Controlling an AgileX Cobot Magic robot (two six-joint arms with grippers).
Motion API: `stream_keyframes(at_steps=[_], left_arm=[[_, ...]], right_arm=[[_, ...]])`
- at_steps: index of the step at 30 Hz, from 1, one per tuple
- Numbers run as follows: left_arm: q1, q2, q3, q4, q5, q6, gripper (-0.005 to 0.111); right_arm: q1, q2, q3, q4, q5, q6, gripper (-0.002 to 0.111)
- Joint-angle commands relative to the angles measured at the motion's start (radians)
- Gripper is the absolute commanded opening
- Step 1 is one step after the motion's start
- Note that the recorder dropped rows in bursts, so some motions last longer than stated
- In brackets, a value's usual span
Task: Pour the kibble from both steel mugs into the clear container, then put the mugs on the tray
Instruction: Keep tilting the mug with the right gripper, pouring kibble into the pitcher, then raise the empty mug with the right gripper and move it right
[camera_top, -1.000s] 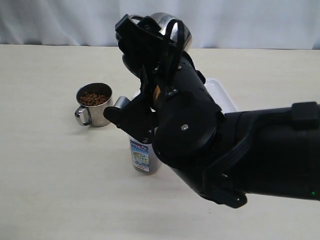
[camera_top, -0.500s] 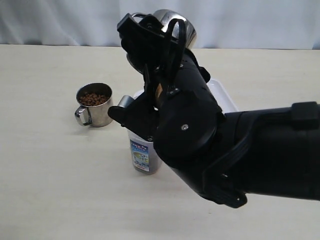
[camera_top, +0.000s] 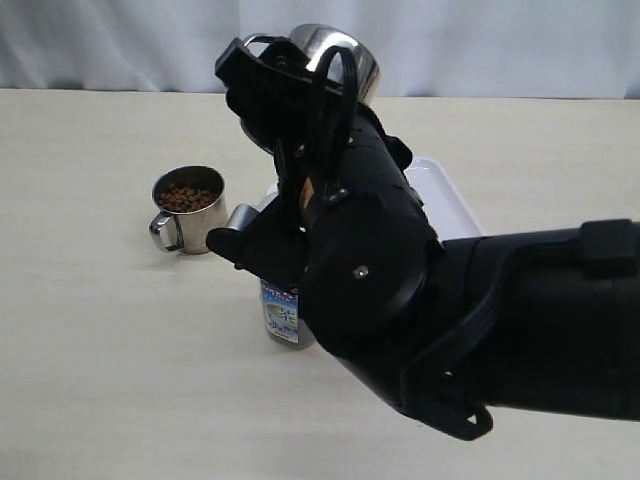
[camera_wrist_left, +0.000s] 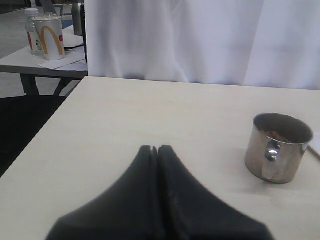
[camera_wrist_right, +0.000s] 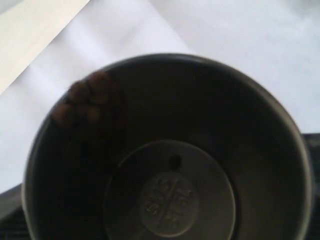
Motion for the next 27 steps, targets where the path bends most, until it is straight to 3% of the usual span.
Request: stream_keyframes(at_steps=[1, 27], left_arm=[[-0.008, 0.0, 0.003, -0.002, 0.0, -0.005, 0.0], [-0.008, 0.0, 0.003, -0.002, -0.007, -0.005, 0.0]], right_arm=[[0.003, -0.004, -0.007, -0.018, 0.018, -0.012, 0.004], [0.003, -0.004, -0.007, -0.018, -0.008, -0.116, 0.004]])
